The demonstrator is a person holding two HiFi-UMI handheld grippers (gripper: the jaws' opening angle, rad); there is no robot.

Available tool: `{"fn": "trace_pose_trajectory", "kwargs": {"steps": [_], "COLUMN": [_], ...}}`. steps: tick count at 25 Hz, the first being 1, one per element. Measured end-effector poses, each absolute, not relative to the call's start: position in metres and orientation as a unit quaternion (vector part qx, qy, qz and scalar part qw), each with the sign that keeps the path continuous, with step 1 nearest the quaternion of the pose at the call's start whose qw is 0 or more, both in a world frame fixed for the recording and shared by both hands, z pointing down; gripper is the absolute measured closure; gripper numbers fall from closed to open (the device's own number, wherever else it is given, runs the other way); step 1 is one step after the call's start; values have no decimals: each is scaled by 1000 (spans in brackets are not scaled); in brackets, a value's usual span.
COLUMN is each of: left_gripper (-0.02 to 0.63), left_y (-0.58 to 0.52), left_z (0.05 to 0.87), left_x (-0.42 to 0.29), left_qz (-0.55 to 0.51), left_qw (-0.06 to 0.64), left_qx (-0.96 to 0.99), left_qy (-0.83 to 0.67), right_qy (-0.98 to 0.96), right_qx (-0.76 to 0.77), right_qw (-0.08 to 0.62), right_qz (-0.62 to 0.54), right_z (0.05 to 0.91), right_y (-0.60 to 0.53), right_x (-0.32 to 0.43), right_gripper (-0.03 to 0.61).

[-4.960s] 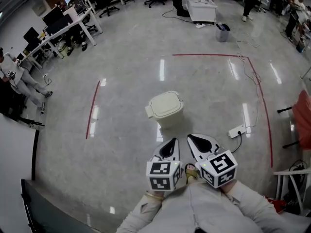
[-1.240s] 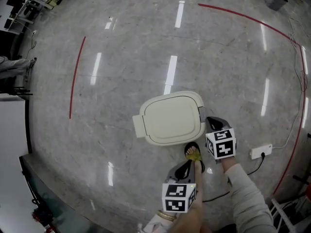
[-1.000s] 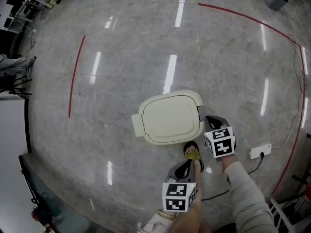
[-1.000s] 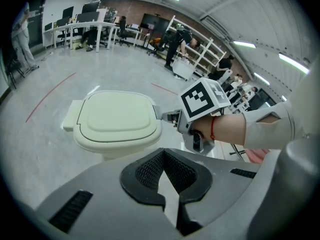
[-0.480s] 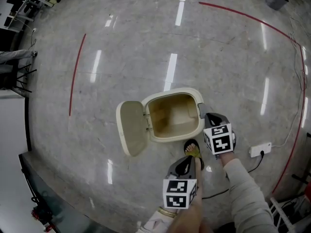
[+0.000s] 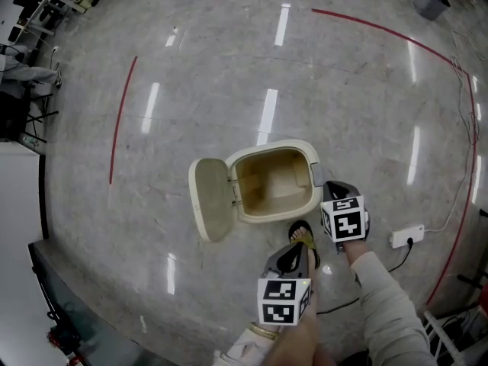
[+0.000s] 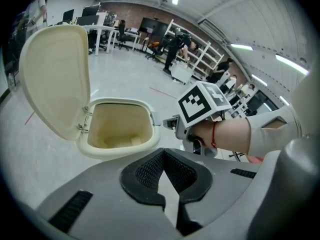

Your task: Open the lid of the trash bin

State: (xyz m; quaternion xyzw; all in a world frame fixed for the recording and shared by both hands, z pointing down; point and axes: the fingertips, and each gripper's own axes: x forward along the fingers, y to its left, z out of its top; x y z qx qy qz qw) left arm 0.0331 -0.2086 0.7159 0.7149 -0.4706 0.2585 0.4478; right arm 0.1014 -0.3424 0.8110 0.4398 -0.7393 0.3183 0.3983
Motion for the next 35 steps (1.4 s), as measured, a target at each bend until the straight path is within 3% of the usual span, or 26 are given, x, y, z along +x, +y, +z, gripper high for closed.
{"fn": "trace_pose_trajectory", "kwargs": {"steps": [15, 35], "left_gripper": [609, 609], "left_y": [-196, -130], "left_z": [675, 519], "left_x": [24, 32], "left_qz": [247, 235], "left_qw": [422, 347], "left_qx": [728, 779], "left_qy": [-481, -467], "right_qy": [-742, -772], "right_qx": [483, 507], "right_qw": [315, 243], "right_qz": [342, 297], "right_z": [727, 533], "right_y": [-279, -156], "right_x": [110, 113], "right_gripper": [575, 575]}}
